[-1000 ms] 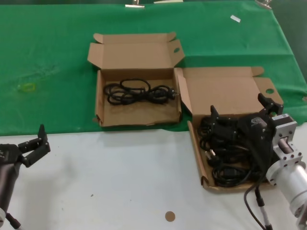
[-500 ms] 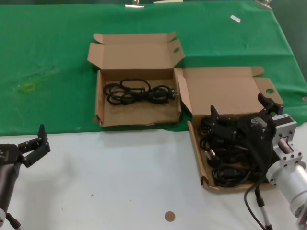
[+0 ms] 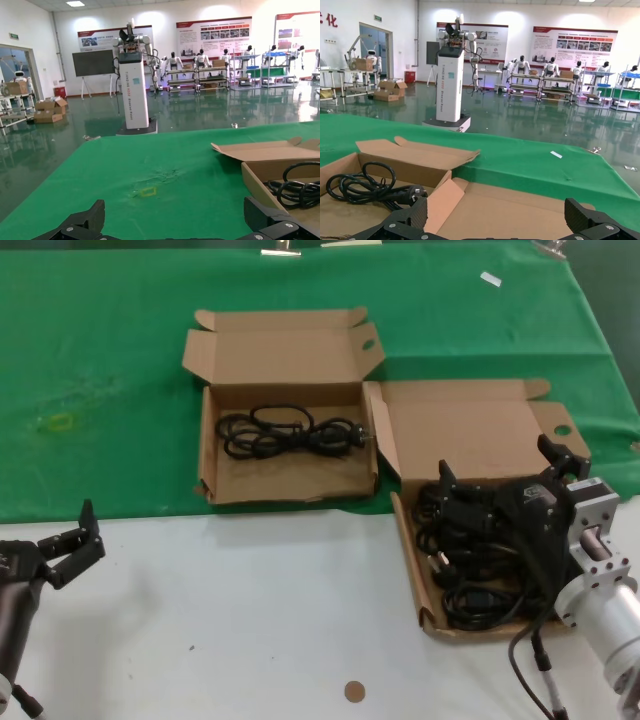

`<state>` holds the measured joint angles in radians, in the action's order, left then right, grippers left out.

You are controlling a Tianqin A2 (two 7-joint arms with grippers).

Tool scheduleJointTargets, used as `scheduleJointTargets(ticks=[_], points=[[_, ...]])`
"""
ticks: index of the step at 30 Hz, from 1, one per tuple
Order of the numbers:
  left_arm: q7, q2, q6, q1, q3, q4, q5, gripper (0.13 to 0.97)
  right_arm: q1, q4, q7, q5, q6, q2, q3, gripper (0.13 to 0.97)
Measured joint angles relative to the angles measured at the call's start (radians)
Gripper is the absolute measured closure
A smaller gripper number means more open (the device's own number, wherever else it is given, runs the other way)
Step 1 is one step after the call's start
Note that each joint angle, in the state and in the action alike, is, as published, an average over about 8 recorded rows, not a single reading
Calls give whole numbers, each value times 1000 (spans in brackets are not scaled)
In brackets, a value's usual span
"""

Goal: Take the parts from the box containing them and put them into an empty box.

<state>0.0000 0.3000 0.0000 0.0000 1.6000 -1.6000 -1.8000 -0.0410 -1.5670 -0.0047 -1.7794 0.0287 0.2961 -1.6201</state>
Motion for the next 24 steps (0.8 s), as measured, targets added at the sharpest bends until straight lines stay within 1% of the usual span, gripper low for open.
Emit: scheduleJointTargets(ticks=[24], points=[[0,0,0,0,0,0,0,132,0,0,0,0,0,0,0,129]])
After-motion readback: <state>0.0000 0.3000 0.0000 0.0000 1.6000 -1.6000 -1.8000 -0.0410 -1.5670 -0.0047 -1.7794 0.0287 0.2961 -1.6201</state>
